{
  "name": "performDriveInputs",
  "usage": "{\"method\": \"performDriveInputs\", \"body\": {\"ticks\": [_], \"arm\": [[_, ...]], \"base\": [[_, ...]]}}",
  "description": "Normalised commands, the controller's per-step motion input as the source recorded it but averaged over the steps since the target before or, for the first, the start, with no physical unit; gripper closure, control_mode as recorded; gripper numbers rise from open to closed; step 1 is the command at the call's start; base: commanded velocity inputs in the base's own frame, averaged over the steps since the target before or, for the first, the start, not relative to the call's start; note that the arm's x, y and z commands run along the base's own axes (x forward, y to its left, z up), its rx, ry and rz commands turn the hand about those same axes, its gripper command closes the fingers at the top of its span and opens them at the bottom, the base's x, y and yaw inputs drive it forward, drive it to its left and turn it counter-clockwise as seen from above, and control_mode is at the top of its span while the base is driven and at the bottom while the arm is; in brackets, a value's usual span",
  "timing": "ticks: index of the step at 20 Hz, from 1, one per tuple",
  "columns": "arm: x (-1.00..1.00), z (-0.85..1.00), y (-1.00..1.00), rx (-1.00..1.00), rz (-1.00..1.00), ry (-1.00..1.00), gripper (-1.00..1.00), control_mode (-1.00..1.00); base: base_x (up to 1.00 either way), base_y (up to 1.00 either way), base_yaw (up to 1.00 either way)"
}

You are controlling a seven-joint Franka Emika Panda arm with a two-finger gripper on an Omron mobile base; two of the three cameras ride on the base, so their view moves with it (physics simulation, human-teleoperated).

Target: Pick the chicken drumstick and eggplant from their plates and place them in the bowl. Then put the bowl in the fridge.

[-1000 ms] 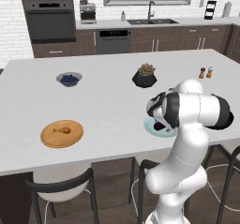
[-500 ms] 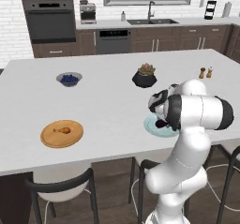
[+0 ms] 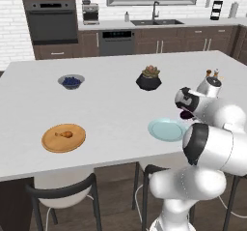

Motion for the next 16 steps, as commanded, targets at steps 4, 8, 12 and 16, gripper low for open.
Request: {"method": "performDriveInputs", "body": {"ticks": [4,8,12,16], "arm": [[-0.16,1.00,-0.99,-0.06,-0.27,-0.11,1.00,-1.00],[0.00,0.68,-1.00,-0.07,-0.32,0.00,1.00,-1.00],[0.04,0.02,-1.00,0.00,-0.16,0.02,1.00,-1.00],[0.04,-0.20,-0.91,0.04,0.06,0.00,1.00,-1.00]], "base": [[0.00,0.00,0.00],[0.00,0.00,0.00],[0.00,0.00,0.00],[0.00,0.00,0.00]]}}
